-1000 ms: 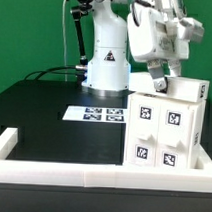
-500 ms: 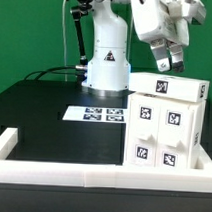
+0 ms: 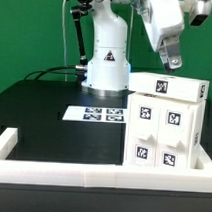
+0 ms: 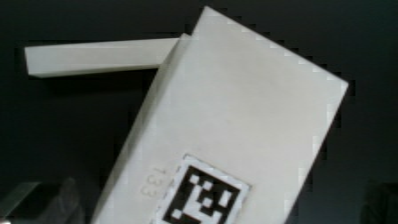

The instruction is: Assemble cabinet

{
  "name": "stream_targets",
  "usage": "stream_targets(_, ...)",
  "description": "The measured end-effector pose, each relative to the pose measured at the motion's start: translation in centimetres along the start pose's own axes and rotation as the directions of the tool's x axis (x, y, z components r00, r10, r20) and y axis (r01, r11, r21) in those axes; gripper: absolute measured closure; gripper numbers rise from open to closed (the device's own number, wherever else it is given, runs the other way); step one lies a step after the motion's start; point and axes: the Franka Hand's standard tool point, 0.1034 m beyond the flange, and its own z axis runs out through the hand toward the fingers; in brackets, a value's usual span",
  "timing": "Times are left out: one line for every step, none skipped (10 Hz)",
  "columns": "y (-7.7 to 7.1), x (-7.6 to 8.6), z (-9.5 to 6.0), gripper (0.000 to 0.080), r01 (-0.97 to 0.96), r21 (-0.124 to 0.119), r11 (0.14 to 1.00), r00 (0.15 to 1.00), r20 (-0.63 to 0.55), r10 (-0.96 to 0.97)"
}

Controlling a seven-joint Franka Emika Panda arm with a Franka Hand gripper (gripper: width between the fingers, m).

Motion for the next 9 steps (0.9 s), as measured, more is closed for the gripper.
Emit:
stream_targets(0.0, -0.1, 0.0, 0.0002, 0.122, -0.010, 0.993, 0.993, 0.008, -0.122)
stream_targets(-0.1, -0.1, -0.1, 0.0002, 0.198, -0.008, 0.980, 0.980, 0.008, -0.198)
stream_targets(0.0, -0.1, 0.0, 0.0002, 0.228, -0.009, 0.974, 0.974, 0.008, -0.228)
stream_targets(0.0, -0.1, 0.0, 0.0002, 0.312, -0.009, 0.950, 0.950, 0.008, -0.311)
stream_targets(0.0, -0.2, -0.1, 0.0002, 0.425, -0.016, 0.905, 0.905, 0.012, -0.425)
stream_targets(-0.1, -0.5, -0.3, 0.0002, 0.563, -0.036, 0.826, 0.826, 0.032, -0.562)
stream_targets(-0.4, -0.9, -0.5, 0.0002, 0.631, -0.045, 0.774, 0.776, 0.040, -0.630)
stream_targets(-0.3, -1.2, -0.5, 0.0002, 0.749, -0.056, 0.660, 0.662, 0.052, -0.747)
stream_targets(0.0, -1.3, -0.4, 0.0002, 0.858, -0.067, 0.510, 0.514, 0.087, -0.853)
